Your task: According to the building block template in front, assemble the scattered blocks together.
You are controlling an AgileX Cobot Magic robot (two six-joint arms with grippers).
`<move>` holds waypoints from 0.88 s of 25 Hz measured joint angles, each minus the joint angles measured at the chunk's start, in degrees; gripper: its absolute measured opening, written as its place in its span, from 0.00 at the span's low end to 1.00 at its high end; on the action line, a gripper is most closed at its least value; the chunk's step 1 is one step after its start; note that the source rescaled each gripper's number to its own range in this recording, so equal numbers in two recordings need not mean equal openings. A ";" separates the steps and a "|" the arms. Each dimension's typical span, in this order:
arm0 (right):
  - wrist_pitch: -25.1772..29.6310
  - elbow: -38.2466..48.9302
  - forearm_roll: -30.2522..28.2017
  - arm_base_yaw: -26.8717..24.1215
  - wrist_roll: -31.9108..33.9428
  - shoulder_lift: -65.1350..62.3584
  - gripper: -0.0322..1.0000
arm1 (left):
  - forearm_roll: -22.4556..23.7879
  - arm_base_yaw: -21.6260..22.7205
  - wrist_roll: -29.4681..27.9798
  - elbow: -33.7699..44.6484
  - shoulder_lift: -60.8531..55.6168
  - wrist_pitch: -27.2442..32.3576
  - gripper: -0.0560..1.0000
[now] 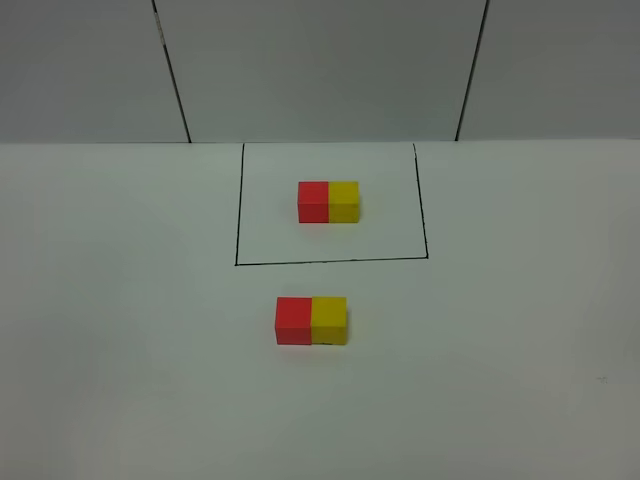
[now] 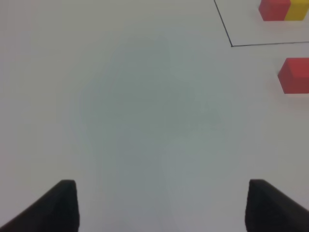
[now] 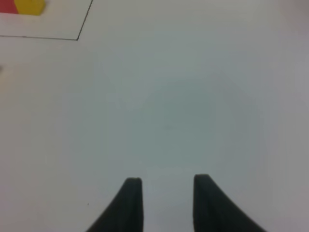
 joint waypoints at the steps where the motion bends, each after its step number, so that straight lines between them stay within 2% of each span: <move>1: 0.00 0.00 0.00 0.00 0.00 0.00 0.03 | 0.00 0.00 0.00 0.00 0.00 0.00 0.64; 22: 0.05 0.00 0.21 0.00 0.00 0.00 0.03 | 0.00 0.00 0.00 0.00 0.00 0.00 0.64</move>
